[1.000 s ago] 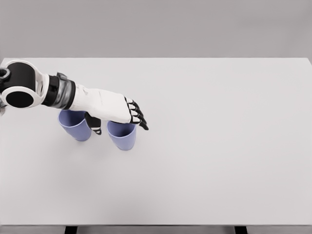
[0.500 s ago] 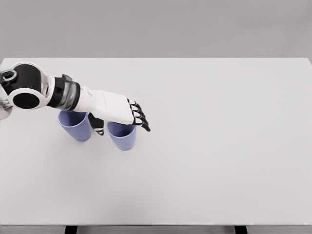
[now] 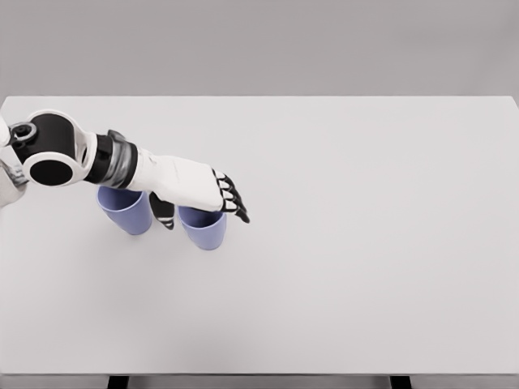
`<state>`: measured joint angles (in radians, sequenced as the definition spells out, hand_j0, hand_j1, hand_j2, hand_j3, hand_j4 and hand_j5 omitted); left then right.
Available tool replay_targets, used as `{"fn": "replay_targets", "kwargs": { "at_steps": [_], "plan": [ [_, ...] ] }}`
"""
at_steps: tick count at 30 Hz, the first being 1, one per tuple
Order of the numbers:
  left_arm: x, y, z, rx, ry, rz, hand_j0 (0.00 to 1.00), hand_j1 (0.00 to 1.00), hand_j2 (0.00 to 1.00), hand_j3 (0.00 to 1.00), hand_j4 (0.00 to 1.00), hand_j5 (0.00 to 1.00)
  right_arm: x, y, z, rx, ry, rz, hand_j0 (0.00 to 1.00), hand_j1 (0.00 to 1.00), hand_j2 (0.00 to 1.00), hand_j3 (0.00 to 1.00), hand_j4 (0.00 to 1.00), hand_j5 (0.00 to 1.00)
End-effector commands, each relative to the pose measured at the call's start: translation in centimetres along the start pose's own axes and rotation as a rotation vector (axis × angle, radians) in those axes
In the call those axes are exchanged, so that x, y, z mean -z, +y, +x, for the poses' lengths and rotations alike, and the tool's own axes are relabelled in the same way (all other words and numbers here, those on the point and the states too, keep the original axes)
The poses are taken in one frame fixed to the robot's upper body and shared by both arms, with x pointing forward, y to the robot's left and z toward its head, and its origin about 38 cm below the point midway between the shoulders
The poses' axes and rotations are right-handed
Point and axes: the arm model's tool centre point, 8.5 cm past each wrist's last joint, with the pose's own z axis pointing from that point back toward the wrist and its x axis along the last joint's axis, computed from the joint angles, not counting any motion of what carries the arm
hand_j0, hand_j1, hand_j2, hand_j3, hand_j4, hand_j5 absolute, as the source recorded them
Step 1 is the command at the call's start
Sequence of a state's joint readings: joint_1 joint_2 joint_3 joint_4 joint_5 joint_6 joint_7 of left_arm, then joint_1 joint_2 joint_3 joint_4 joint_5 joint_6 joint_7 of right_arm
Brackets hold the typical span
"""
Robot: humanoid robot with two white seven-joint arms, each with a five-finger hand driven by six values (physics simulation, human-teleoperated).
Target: Place the right cup on the left cup with left arm
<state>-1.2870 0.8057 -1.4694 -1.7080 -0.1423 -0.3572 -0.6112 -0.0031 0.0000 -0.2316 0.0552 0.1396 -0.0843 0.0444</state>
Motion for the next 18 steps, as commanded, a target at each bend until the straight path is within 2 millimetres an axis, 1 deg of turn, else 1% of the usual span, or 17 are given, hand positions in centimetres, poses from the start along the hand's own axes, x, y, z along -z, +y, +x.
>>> {"fn": "replay_targets", "kwargs": {
  "at_steps": [1,8,10,13,14,17,18],
  "plan": [
    [-0.11,-0.11,-0.47,-0.006,0.014,-0.002,1.0,1.0,1.0,1.0,1.0,1.0,0.0,0.0,0.0,0.0,0.0,0.0,1.0,1.0,1.0,1.0,1.0,1.0],
    [-0.04,-0.03,-0.34,-0.005,0.01,0.0,0.99,0.99,0.99,0.99,0.99,0.99,0.0,0.0,0.0,0.0,0.0,0.0,1.0,1.0,1.0,1.0,1.0,1.0],
    [-0.03,-0.02,-0.28,-0.003,0.008,0.0,0.95,0.95,0.95,0.95,0.95,0.95,0.0,0.0,0.0,0.0,0.0,0.0,1.0,1.0,1.0,1.0,1.0,1.0],
    [-0.06,-0.02,-0.22,-0.002,0.006,0.0,0.92,0.92,0.92,0.92,0.92,0.92,0.0,0.0,0.0,0.0,0.0,0.0,1.0,1.0,1.0,1.0,1.0,1.0],
    [-0.05,-0.01,-0.17,-0.001,0.005,0.0,0.89,0.89,0.89,0.89,0.89,0.89,0.0,0.0,0.0,0.0,0.0,0.0,1.0,1.0,1.0,1.0,1.0,1.0],
    [-0.07,0.07,-0.13,0.0,0.004,0.001,0.86,0.86,0.86,0.86,0.86,0.86,0.0,0.0,0.0,0.0,0.0,0.0,1.0,1.0,1.0,1.0,1.0,1.0],
    [-0.08,0.05,-0.16,0.0,0.004,0.001,0.82,0.82,0.82,0.82,0.82,0.82,0.0,0.0,0.0,0.0,0.0,0.0,1.0,1.0,1.0,1.0,1.0,1.0]
  ]
}}
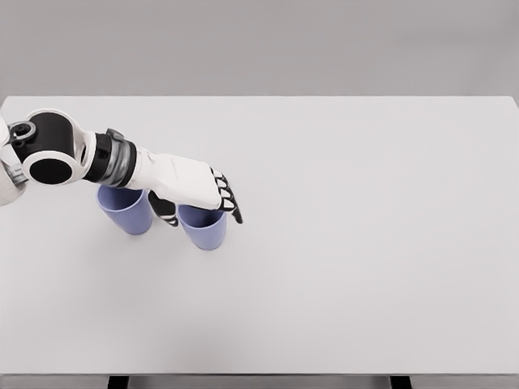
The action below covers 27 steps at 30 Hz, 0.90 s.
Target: Place the right cup on the left cup with left arm
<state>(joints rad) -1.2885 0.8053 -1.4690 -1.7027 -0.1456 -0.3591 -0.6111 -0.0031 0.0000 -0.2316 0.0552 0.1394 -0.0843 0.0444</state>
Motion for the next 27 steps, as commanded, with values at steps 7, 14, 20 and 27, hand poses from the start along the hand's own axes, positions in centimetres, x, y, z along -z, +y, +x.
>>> {"fn": "replay_targets", "kwargs": {
  "at_steps": [7,14,20,27],
  "plan": [
    [-0.1,0.0,0.1,0.0,-0.004,0.002,0.71,0.71,0.71,0.71,0.71,0.71,0.0,0.0,0.0,0.0,0.0,0.0,1.0,1.0,1.0,1.0,1.0,1.0],
    [-0.6,0.3,0.4,0.017,-0.009,0.007,0.71,0.71,0.71,0.71,0.71,0.71,0.0,0.0,0.0,0.0,0.0,0.0,1.0,1.0,1.0,1.0,1.0,1.0],
    [-1.0,0.7,0.3,0.023,-0.005,0.014,0.72,0.72,0.72,0.72,0.72,0.72,0.0,0.0,0.0,0.0,0.0,0.0,1.0,1.0,1.0,1.0,1.0,1.0],
    [-1.9,1.1,0.4,0.035,0.0,0.024,0.73,0.73,0.73,0.73,0.73,0.73,0.0,0.0,0.0,0.001,0.0,0.0,1.0,1.0,1.0,1.0,1.0,1.0]
  ]
}}
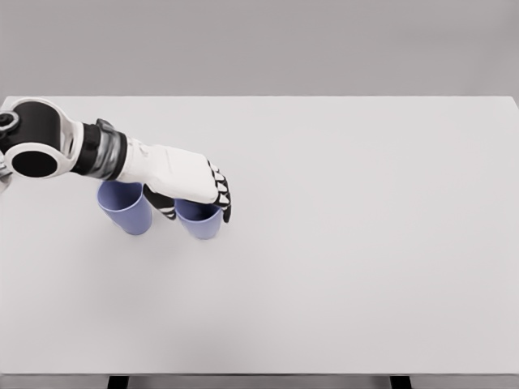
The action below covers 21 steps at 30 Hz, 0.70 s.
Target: Place the right cup on the left cup with left arm
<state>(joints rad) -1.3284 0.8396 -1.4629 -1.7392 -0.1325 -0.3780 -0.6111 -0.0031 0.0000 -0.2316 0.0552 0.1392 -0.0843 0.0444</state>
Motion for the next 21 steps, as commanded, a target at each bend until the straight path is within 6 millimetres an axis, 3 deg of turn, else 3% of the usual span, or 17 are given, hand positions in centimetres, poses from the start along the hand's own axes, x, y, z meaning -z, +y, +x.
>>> {"fn": "replay_targets", "kwargs": {
  "at_steps": [1,21],
  "plan": [
    [-0.4,0.0,0.0,-0.002,0.004,0.004,0.73,0.73,0.73,0.73,0.73,0.73,0.0,0.0,0.0,0.0,0.0,0.0,1.0,1.0,1.0,1.0,1.0,1.0],
    [-3.9,2.2,-0.2,0.029,-0.001,0.057,0.73,0.73,0.73,0.73,0.73,0.73,0.0,0.0,0.0,0.0,0.0,0.0,1.0,1.0,1.0,1.0,1.0,1.0]
  ]
}}
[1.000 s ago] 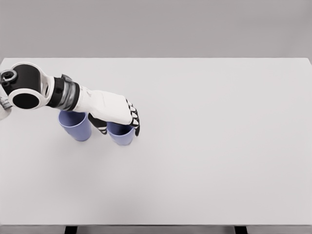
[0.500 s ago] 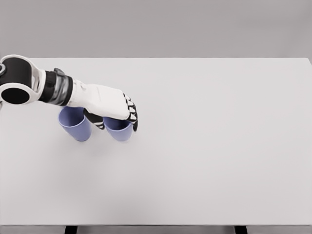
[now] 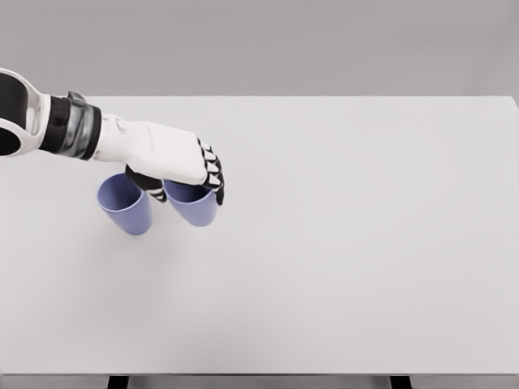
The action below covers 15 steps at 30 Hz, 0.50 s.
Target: Place the right cup on the left cup with left arm
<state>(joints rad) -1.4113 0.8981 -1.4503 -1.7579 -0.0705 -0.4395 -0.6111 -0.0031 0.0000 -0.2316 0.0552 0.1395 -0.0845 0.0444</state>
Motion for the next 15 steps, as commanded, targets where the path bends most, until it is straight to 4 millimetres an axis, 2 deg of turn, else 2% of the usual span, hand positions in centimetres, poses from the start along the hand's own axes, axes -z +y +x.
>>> {"fn": "replay_targets", "kwargs": {
  "at_steps": [1,10,15],
  "plan": [
    [-0.5,-0.1,-0.1,-0.017,0.003,0.008,0.73,0.73,0.73,0.73,0.73,0.73,0.0,0.0,0.0,0.0,0.0,0.0,1.0,1.0,1.0,1.0,1.0,1.0],
    [-2.7,1.0,-0.8,-0.023,0.041,0.035,0.73,0.73,0.73,0.73,0.73,0.73,0.0,0.0,0.0,0.001,0.0,0.0,1.0,1.0,1.0,1.0,1.0,1.0],
    [-4.5,1.1,-1.4,-0.037,0.081,0.048,0.73,0.73,0.73,0.73,0.73,0.73,0.0,0.0,0.0,0.001,0.0,0.0,1.0,1.0,1.0,1.0,1.0,1.0]
  ]
}}
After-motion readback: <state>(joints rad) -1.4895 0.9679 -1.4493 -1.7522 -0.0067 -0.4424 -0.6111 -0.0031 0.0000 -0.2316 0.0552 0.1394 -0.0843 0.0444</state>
